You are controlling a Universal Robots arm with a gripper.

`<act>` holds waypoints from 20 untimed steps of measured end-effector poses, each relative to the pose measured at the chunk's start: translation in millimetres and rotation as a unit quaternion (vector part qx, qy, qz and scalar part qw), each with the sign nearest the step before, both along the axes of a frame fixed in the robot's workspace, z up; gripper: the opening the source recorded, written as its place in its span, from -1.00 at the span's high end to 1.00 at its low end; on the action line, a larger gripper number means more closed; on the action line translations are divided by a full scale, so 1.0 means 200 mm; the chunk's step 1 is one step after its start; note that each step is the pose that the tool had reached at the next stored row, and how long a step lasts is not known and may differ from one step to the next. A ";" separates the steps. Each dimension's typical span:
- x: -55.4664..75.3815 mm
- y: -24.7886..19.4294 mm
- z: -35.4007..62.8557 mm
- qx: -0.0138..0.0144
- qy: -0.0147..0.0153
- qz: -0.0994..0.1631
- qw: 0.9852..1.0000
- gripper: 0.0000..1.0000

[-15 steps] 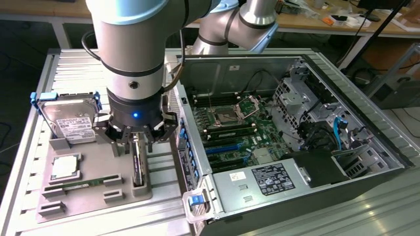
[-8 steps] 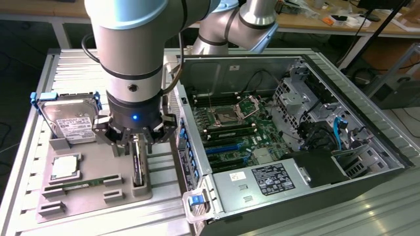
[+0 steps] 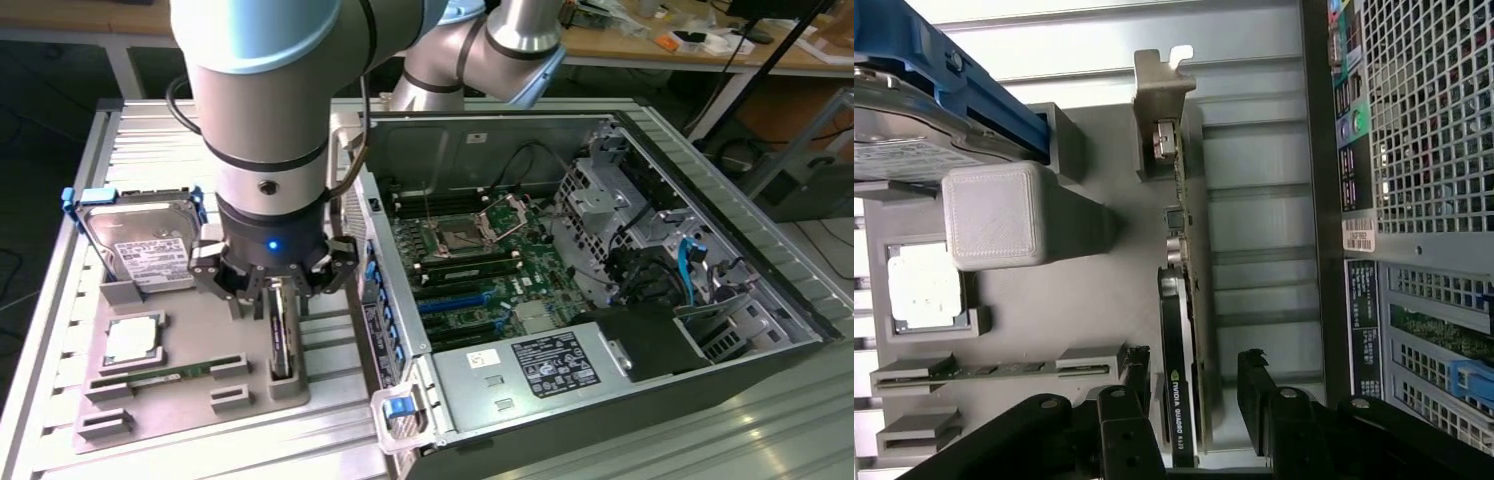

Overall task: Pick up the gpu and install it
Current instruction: 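Pick up the gpu and move the gpu toward the slot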

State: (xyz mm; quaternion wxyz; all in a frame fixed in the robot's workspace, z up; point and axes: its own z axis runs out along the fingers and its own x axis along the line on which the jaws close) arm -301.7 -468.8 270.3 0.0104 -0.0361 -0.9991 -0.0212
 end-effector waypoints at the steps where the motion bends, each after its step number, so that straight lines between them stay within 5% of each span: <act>1: 0.00 0.000 -0.005 0.000 0.000 0.000 1.000 0.04; 20: -0.02 0.013 -0.066 0.000 -0.004 0.000 1.000 0.04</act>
